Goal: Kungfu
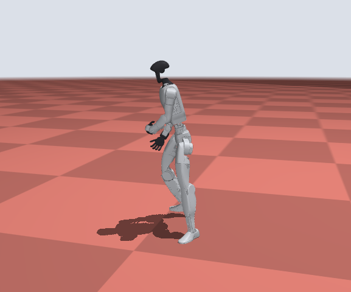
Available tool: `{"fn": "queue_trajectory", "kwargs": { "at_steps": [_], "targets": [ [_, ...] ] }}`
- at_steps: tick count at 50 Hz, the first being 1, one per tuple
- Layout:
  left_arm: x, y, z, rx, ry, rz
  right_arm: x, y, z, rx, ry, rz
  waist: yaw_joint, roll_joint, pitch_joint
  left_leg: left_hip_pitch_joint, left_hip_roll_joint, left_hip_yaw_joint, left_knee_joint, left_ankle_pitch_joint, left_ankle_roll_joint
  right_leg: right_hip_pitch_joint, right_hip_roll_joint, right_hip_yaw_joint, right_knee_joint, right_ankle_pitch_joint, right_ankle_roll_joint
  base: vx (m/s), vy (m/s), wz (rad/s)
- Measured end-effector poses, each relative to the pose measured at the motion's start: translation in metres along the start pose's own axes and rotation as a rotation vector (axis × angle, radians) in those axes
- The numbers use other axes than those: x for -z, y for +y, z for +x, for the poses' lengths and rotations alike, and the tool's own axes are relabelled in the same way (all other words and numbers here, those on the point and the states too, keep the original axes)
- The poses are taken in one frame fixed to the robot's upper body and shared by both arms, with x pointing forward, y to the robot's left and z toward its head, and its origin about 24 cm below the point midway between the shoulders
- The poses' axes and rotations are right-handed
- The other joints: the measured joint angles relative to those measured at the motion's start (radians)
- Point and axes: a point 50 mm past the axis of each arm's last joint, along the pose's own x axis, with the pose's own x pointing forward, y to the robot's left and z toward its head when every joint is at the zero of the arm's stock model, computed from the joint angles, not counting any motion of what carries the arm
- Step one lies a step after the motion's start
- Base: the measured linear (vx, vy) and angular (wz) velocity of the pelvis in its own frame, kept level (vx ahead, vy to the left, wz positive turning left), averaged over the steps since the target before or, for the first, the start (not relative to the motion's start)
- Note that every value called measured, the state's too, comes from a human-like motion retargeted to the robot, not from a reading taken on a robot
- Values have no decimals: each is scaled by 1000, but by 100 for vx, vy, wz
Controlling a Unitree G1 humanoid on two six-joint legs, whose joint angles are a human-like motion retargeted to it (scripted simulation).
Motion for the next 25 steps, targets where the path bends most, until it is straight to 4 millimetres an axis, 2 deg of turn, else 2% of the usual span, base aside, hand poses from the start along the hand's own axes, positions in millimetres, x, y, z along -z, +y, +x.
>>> {"fn": "queue_trajectory", "kwargs": {
  "at_steps": [3, 7, 10, 14, 16, 18, 22, 25],
  "targets": [
    [-12, 43, -19, -29, 16, 141, 9, -15, -28, 24, -39, 198, 17, -5, -6, -4, -8, -12, 35, -28, 1, 52, -11, -3, -71, 47, 34, 42, 28, 19],
    [-38, 108, -55, -171, 66, 391, 20, -37, -69, 103, -65, 359, 37, -18, -20, -9, -26, -25, 96, -83, 17, 132, -32, -3, -187, 123, 82, 48, 36, 19],
    [-66, 154, -83, -295, 110, 587, 25, -52, -96, 197, -60, 422, 44, -35, -30, -29, -50, -35, 178, -148, 39, 191, -69, -1, -279, 185, 117, 56, 50, 22],
    [-118, 204, -122, -428, 205, 882, 26, -65, -108, 303, -64, 477, 56, -56, -45, -96, -95, -72, 335, -269, 89, 253, -138, -5, -387, 261, 161, 58, 54, 8],
    [-144, 221, -139, -508, 246, 1016, 26, -64, -101, 324, -75, 511, 69, -55, -56, -122, -117, -84, 403, -333, 108, 278, -167, -10, -437, 300, 179, 55, 54, -14],
    [-169, 233, -154, -585, 260, 1130, 27, -59, -83, 316, -85, 552, 74, -45, -68, -143, -130, -78, 461, -387, 125, 308, -195, -39, -488, 343, 196, 58, 65, -5],
    [-208, 245, -177, -725, 250, 1293, 32, -30, -27, 245, -88, 617, 73, -25, -87, -175, -141, -30, 556, -477, 156, 365, -234, -113, -594, 450, 224, 39, 51, 7],
    [-226, 249, -186, -806, 225, 1368, 35, -6, 11, 210, -18, 614, 92, -21, -84, -190, -156, -2, 608, -526, 180, 393, -264, -189, -652, 540, 222, 27, 42, -2]
  ]
}}
